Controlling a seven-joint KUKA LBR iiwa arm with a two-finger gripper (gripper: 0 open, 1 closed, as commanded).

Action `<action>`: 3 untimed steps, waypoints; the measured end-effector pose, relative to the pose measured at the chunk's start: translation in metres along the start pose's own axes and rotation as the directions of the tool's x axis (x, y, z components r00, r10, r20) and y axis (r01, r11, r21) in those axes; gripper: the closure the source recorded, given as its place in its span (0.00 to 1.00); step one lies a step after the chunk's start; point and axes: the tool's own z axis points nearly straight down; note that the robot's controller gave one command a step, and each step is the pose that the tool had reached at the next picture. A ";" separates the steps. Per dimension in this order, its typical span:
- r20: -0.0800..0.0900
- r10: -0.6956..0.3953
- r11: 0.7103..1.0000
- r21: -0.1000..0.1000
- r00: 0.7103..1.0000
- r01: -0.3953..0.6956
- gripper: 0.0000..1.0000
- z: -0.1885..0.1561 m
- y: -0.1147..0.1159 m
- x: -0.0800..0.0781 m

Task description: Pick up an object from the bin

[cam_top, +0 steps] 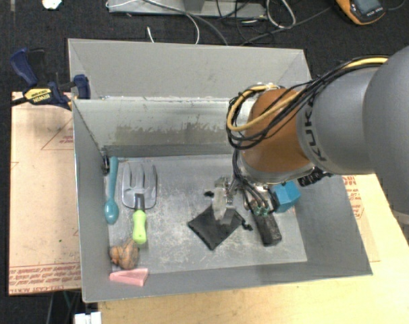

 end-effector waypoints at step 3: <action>0.004 -0.312 0.950 0.000 0.950 0.312 0.00 -0.040 0.009 0.015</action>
Offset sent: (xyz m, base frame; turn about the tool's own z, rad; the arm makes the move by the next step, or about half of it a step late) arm -0.0120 0.0300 0.0013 -0.1718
